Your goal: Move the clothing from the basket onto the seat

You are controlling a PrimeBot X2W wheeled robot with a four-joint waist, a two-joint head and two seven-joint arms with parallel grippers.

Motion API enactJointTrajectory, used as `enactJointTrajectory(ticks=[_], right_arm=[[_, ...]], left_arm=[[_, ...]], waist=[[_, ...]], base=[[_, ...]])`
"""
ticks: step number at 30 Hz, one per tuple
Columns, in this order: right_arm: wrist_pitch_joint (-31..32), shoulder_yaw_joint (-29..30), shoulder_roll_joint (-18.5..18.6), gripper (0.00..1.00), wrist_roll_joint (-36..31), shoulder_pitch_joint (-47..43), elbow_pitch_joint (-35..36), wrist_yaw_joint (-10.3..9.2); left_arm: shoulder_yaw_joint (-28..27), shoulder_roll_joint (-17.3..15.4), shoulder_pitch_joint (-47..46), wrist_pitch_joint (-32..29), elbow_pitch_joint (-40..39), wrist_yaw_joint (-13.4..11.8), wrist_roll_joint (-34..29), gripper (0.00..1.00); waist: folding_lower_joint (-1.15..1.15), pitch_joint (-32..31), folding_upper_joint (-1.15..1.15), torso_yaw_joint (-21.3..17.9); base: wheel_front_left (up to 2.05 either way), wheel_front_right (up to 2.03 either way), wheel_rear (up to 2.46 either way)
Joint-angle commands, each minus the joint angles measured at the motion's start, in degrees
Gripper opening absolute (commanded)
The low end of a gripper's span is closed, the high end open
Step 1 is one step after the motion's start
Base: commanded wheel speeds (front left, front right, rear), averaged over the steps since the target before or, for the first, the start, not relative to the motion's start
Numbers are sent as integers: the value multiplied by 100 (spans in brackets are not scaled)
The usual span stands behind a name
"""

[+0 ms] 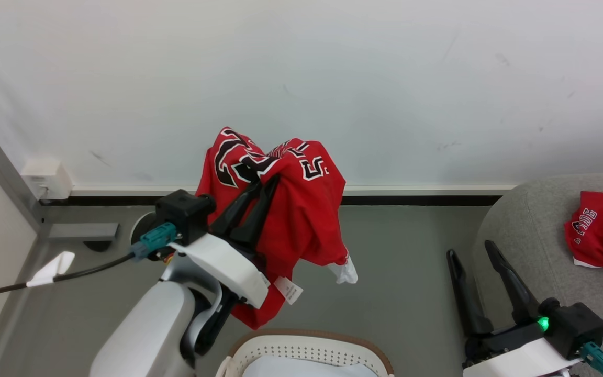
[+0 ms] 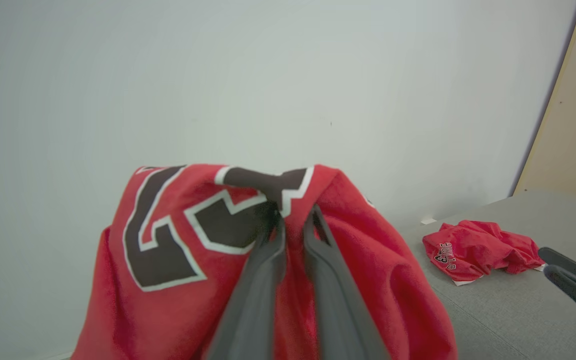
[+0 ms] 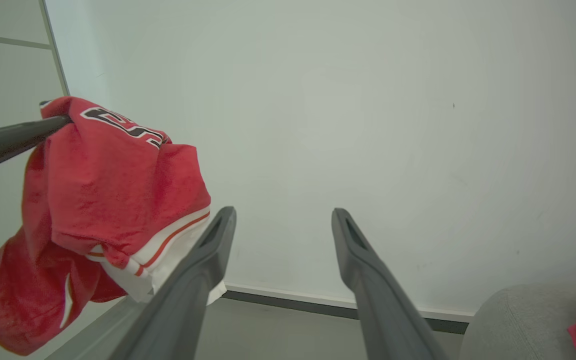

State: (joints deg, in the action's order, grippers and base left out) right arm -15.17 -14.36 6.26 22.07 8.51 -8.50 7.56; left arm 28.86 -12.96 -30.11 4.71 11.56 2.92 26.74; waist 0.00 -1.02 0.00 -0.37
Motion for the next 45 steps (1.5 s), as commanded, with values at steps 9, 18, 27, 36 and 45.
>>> enactJointTrajectory(ticks=[9, 18, 27, 36, 45], right_arm=[[4, -1145, 189, 100, -446, 316, -344, -15], [4, -1680, -22, 100, -684, 946, -1300, -15], [4, -1529, -276, 100, -751, 1338, -1717, -15], [4, -1505, -320, 0, -408, 1200, -1566, -15], [3, -1245, -330, 0, 985, 885, -1063, -15]], left_arm=[[30, -39, 102, -82, -224, -95, 106, 0], [374, 332, -53, -123, -263, 49, 161, 0], [791, 590, 221, -179, -296, 184, 302, 0], [841, 526, 310, -186, -218, 150, 370, 0], [905, 435, 393, -232, -204, 93, 355, 27]], waist=[[0, -56, 0, -33], [0, -119, 0, 382], [0, -254, 0, 965], [0, -292, 0, 1209], [0, -255, 0, 991]], base=[[0, 0, 0], [0, 0, 0], [0, 0, 0], [0, 0, 0], [0, 0, 0]])
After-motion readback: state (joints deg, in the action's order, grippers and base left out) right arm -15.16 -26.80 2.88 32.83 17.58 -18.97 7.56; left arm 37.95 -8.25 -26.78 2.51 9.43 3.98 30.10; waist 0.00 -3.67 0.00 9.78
